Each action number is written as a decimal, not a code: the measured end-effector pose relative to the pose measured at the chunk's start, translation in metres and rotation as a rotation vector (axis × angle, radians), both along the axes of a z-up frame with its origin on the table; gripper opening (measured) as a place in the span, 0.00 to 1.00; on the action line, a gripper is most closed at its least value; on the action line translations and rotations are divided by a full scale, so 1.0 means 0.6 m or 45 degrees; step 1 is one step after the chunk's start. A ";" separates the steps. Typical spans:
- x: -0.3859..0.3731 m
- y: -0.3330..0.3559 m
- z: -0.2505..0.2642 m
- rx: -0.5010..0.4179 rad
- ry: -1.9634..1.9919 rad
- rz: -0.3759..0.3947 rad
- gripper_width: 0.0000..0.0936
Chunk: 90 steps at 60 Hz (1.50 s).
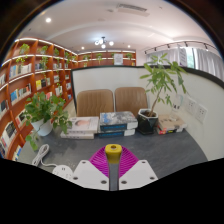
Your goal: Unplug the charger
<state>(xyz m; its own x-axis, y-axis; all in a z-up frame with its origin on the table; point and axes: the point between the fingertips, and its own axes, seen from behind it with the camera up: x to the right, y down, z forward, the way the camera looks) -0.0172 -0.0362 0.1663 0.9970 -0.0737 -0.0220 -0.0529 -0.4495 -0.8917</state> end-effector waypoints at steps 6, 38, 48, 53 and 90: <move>0.017 -0.012 -0.115 -0.162 0.033 0.033 0.09; 0.040 -0.028 -0.274 -0.403 0.193 0.081 0.44; 0.054 -0.027 -0.162 -0.242 0.141 0.055 0.84; 0.056 -0.040 -0.070 -0.118 0.112 0.039 0.93; -0.059 -0.348 0.155 0.107 -0.065 0.009 0.93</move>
